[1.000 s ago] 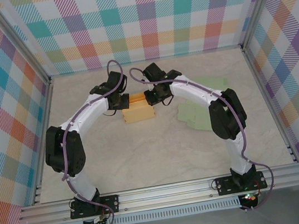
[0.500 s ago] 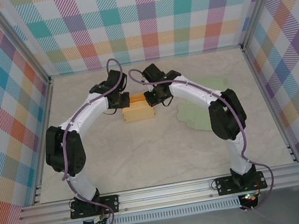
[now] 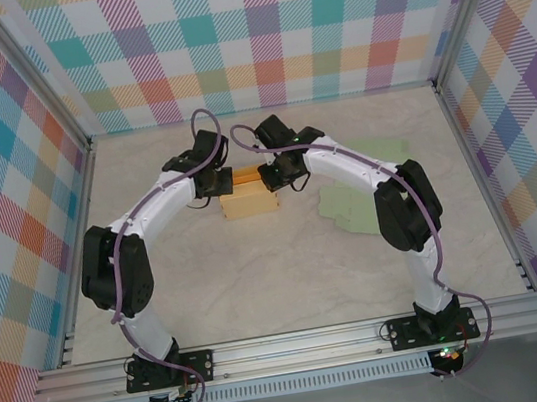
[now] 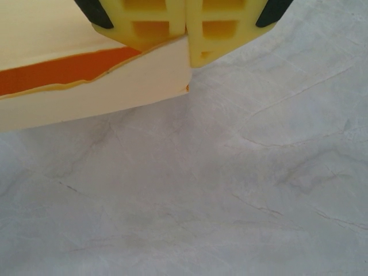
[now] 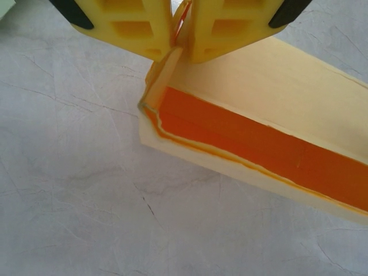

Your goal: Fold the paper box

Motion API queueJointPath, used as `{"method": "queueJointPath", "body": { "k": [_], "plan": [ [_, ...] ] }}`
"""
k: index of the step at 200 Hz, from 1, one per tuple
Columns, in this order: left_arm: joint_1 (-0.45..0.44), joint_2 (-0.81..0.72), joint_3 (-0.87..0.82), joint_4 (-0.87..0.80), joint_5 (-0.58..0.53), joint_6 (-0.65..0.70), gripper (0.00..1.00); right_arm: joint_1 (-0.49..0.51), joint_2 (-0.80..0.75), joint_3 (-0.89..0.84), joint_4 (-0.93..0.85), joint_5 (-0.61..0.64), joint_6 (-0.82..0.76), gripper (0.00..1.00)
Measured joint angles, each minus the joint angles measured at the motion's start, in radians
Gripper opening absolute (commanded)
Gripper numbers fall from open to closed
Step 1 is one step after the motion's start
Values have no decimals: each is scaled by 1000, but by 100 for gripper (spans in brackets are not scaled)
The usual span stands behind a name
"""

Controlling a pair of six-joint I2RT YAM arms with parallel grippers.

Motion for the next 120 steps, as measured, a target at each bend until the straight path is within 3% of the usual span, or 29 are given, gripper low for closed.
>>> {"method": "queueJointPath", "body": {
  "k": [120],
  "plan": [
    [-3, -79, -143, 158, -1, -11, 0, 0, 0, 0, 2, -9, 3, 22]
  ]
}}
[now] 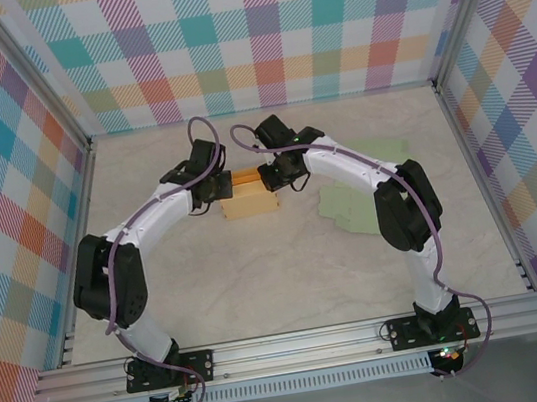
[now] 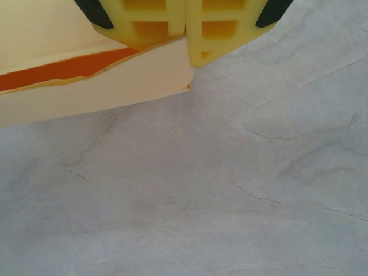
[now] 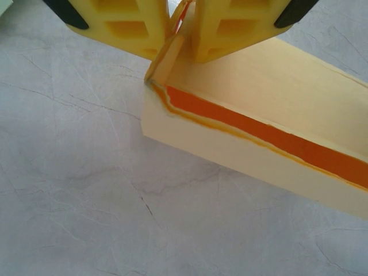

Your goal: Fold the paper box

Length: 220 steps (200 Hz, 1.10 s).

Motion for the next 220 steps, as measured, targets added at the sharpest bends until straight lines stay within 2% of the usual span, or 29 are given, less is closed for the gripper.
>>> {"method": "queueJointPath", "body": {
  "k": [62, 71, 86, 220],
  "plan": [
    [-32, -25, -67, 87, -74, -23, 0, 0, -1, 0, 0, -5, 5, 21],
    [-34, -25, -69, 92, -77, -25, 4, 0, -1, 0, 0, -4, 5, 21],
    [-36, -25, -70, 93, -83, -26, 7, 0, -1, 0, 0, -4, 5, 21],
    [-64, -6, -71, 73, -155, -38, 9, 0, -1, 0, 4, -4, 5, 21]
  ]
}}
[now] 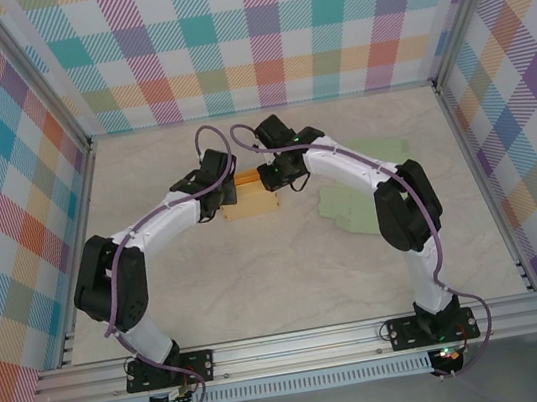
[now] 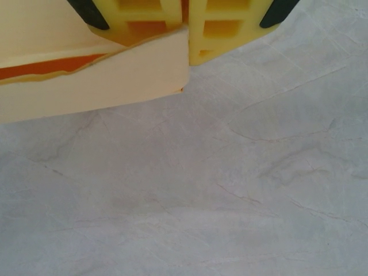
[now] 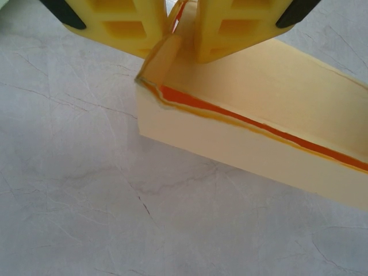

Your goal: Fold the paper box

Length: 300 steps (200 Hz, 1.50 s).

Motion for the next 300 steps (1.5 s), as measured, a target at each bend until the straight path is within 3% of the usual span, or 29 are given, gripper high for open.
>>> {"method": "queueJointPath", "body": {
  "k": [48, 112, 138, 243, 300],
  "plan": [
    [-1, 1, 0, 0, -3, -3, 5, 0, 0, 0, 0, 0, 0, 22],
    [-6, 8, 0, 8, -18, -3, 3, 7, -11, 0, -8, -5, 0, 44],
    [-7, 10, 0, 9, -23, -3, 3, 6, -17, 0, -15, 0, 0, 48],
    [-14, 10, 0, 7, -38, -3, 3, -53, -27, 131, -18, -13, 68, 49],
    [-36, 10, 0, 4, -56, -8, 3, -86, 80, 310, -34, -24, 100, 49]
  ]
}}
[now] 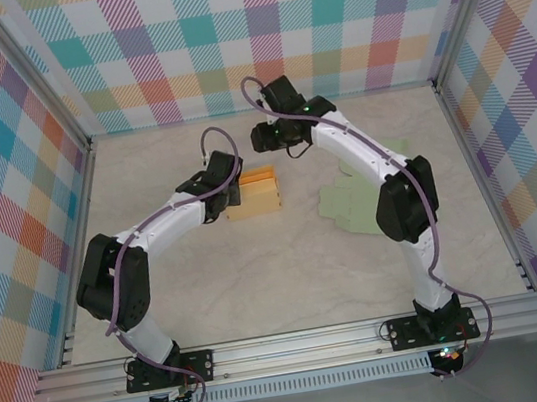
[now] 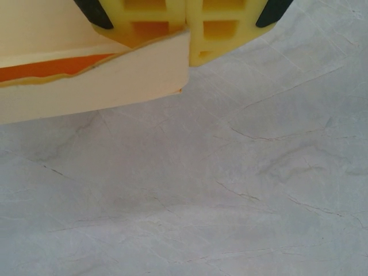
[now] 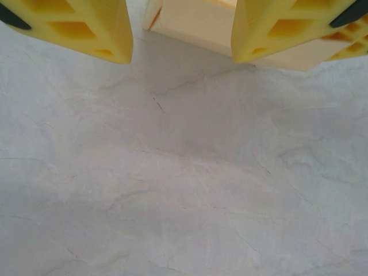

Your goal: Fold the paper box

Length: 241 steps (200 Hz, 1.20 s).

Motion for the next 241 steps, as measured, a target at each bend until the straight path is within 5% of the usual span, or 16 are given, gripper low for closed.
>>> {"method": "queueJointPath", "body": {
  "k": [139, 241],
  "plan": [
    [-30, -16, -51, 65, -60, -51, 4, 19, -130, -403, 172, -47, 79, 49],
    [-56, -44, -112, 105, -116, -110, 33, 42, -139, -545, 298, -43, 159, 47]
  ]
}}
